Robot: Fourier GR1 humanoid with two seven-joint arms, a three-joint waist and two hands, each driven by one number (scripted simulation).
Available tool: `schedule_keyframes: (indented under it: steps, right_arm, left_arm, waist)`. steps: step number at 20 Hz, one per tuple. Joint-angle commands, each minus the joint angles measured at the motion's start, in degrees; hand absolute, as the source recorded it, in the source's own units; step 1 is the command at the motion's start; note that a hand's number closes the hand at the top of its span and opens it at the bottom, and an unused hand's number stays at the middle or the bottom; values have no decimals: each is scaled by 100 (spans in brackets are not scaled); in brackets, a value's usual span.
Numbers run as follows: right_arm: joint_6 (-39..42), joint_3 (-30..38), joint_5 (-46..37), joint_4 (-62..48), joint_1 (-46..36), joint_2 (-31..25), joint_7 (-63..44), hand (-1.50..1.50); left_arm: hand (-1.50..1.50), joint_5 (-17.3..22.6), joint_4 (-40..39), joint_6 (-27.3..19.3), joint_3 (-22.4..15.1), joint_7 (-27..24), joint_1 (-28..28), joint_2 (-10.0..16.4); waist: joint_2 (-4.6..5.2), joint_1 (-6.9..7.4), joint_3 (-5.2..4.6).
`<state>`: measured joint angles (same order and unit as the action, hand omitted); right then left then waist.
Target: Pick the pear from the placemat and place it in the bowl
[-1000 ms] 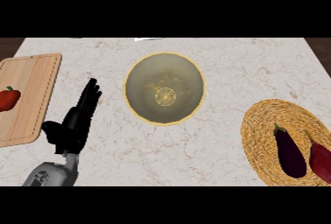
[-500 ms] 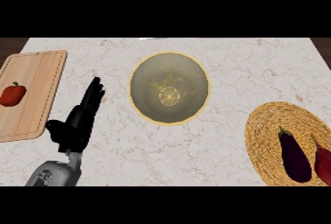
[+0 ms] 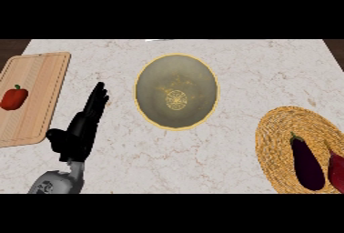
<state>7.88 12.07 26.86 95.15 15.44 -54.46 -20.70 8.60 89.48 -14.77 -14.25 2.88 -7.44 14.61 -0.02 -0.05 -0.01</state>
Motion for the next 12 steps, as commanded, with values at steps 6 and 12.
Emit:
schedule_keyframes:
  steps: [6, 12]
  right_arm:
    - [886, 303, -544, -724, -194, 716, 477, -150]
    - [1243, 825, -319, -286, 5, 1203, 352, -150]
  left_arm:
    - [0, -130, -4, 331, 348, -129, 210, -68]
    - [0, -328, -256, 322, 444, 170, -250, -351]
  waist:
    - [-6, -2, 1]
    - [-3, -31, 0]
